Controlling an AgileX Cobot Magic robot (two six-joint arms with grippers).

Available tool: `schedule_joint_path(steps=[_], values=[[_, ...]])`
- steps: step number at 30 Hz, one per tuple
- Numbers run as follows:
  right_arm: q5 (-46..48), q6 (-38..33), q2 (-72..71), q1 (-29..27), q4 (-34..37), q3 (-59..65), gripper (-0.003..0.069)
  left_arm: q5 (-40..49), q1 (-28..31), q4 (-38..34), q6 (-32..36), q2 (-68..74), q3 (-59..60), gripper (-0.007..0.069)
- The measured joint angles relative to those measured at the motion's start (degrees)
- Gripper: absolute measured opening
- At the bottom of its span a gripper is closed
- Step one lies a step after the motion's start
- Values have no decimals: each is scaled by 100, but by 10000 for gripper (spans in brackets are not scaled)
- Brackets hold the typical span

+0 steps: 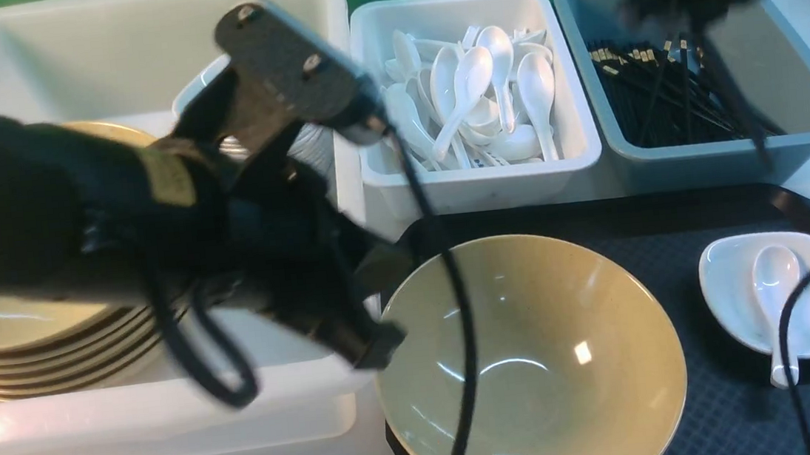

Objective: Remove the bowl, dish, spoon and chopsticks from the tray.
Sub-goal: Use the right arm to put the chopsticks into the small storage box on the right, then use the right arm to grab the soup spoon in the middle

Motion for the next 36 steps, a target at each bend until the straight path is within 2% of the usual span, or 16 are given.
schedule_joint_path(steps=[7,12,16,18,22,24,26,32,36], values=[[-1370,923,1449,-829,-14,-1075,111,-240,0,-334,143,185,0,-8],[-1547,1074,2427,-1031,-14,-1815,111,-167,0,-352,143,185,0,-8],[-932,1074,3051,-1055,6,-2301,158,-129,0,-356,145,185,0,-8],[12,1060,3337,-1055,101,-2609,274,-109,0,-356,163,185,-14,-8],[1127,599,3260,-1055,243,-2902,439,185,0,-151,163,234,-343,-8],[1498,383,3165,-1057,335,-2957,475,352,0,13,163,279,-595,-8],[1987,-140,2845,-1057,618,-2971,507,761,0,312,163,393,-1101,-8],[2085,-594,1711,-1068,1397,-2141,519,1148,0,670,158,520,-1750,-8],[2102,-726,331,-1044,1631,-689,518,1395,0,768,158,526,-1786,-8]])
